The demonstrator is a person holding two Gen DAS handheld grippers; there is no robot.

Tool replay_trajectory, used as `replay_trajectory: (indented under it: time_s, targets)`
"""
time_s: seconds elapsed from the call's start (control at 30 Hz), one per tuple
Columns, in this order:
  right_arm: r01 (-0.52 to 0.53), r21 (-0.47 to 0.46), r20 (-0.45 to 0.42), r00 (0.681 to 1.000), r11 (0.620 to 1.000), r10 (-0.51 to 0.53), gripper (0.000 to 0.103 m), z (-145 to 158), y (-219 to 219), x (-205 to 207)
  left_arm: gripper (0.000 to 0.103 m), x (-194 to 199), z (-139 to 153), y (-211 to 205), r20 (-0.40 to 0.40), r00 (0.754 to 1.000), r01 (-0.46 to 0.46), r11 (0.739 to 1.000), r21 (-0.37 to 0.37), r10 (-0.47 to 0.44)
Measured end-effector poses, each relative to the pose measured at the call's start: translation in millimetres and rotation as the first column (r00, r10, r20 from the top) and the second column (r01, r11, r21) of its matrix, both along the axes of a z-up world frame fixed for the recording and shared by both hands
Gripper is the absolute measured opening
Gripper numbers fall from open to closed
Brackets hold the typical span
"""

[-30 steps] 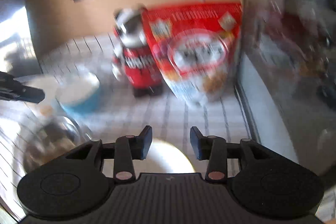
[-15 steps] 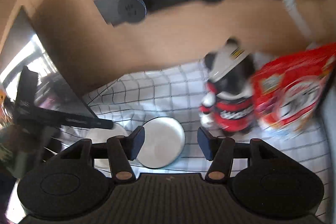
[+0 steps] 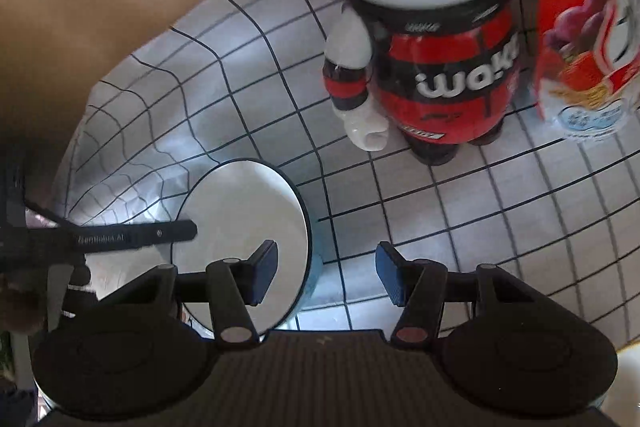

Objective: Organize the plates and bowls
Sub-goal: 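Lift the yellow-rimmed bowl on edge and carry it toward the blue bowl with both tools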

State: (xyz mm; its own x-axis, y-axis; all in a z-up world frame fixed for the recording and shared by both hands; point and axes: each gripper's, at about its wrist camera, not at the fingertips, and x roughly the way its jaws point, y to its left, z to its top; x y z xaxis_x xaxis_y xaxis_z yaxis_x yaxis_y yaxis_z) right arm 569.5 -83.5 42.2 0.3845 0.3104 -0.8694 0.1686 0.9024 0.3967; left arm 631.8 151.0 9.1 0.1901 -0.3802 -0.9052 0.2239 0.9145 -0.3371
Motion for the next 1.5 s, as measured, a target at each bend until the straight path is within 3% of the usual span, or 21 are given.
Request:
replay_trajectory:
  time_s: [0.13,0.2,0.27,0.37,0.53,0.67,1.1,1.5]
  targets:
    - [0.018,0.034,-0.060,0.998,0.999,-0.016,0.055,-27.2,9.0,14.0,0.032,-2.8,-6.9,-7.7,0.001,1.000,0.028,1.000,-0.012,-0.028]
    - [0.015,0.058,-0.083,0.996,0.998,-0.010,0.049,-39.0,13.2,17.6,0.033,-2.8,-8.8,-12.0,0.002,0.999,0.037,0.999,-0.001,-0.037]
    - [0.004,0.076,-0.105,0.994,0.997,0.004,0.032,-48.2,16.9,19.3,0.032,0.0,-11.5,-15.0,-0.005,0.999,0.033,0.999,0.005,-0.033]
    - [-0.024,0.089,-0.111,0.993,0.996,0.034,0.016,-52.1,19.7,17.3,0.032,0.0,-14.6,-20.4,-0.003,0.999,0.035,0.999,0.023,-0.035]
    - [-0.047,0.014,-0.105,0.993,0.999,0.048,0.016,-47.6,10.5,9.3,0.032,-4.4,-17.0,-35.8,-0.022,0.998,0.065,0.998,-0.006,-0.065]
    - [-0.029,0.011,-0.103,0.994,1.000,0.030,0.016,-47.8,-6.2,4.6,0.032,-8.3,-17.3,-53.0,-0.016,0.996,0.086,0.996,-0.019,-0.086]
    - [-0.033,-0.049,-0.071,0.997,0.998,0.029,0.016,-59.4,1.8,4.8,0.026,-2.7,-38.8,-78.6,-0.044,0.995,0.090,0.994,0.067,-0.087]
    - [-0.033,-0.060,-0.076,0.997,0.998,0.028,0.020,-66.1,10.1,9.9,0.026,-2.8,-40.7,-76.3,-0.045,0.996,0.077,0.995,0.063,-0.075]
